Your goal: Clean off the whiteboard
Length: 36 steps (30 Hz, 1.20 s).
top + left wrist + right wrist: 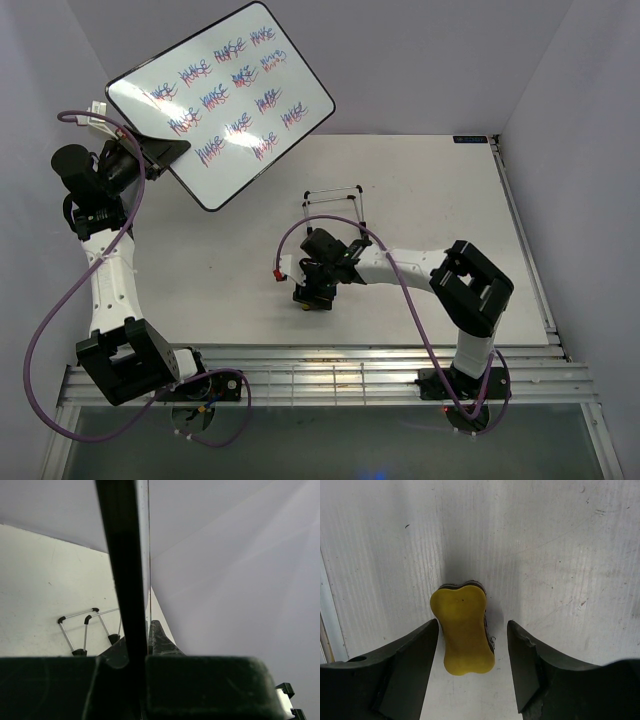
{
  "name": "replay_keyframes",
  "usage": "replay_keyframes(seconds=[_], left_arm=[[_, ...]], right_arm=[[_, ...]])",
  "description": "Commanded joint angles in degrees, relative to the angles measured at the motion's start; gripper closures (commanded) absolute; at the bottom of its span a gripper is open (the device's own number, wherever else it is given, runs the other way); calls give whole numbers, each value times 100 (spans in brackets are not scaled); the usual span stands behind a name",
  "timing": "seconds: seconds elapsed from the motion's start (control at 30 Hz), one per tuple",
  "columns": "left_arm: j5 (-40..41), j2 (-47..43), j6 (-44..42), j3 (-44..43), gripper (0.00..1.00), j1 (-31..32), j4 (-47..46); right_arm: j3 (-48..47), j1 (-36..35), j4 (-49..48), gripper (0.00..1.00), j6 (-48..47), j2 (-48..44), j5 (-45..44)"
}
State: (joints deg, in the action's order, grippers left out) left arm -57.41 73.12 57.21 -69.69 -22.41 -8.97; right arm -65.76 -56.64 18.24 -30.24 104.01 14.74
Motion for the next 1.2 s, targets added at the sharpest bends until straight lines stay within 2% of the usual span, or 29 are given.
replay_keyframes(seconds=[0.0,0.17,0.33,0.43,0.57,0.73,0.93,1.07,1.13,1.17], left_arm=[[151,-413,10,-300,100,-35,-729],[151,-413,9,-291,100,-35,-729],[151,-413,-8,-291,100,-35,-720],[142,-404,-8,-291,100,-35,-720],[133,-404,-17,-282,100,-35,-720],[107,-360,-26,-256,100,-35,-720],[89,-264,-210,-194,100,219,-711],[133,-106,-412,-150,100,605,-641],[151,17,-579,-133,100,781,-580],[177,53,-666,-132,100,1070,-414]], right_arm=[[107,-5,-84,37,-52,41,73],[151,-5,-154,40,-52,58,29],[133,-5,-180,49,-44,85,81],[142,-5,-198,50,-35,41,90],[142,-5,-216,50,-35,-99,99],[203,56,-224,57,158,-468,55],[818,320,-120,61,940,-2005,-339],[1222,391,285,64,1599,-3593,-796],[1311,426,750,65,2169,-4123,-1446],[1294,435,951,65,2319,-4647,-1744]])
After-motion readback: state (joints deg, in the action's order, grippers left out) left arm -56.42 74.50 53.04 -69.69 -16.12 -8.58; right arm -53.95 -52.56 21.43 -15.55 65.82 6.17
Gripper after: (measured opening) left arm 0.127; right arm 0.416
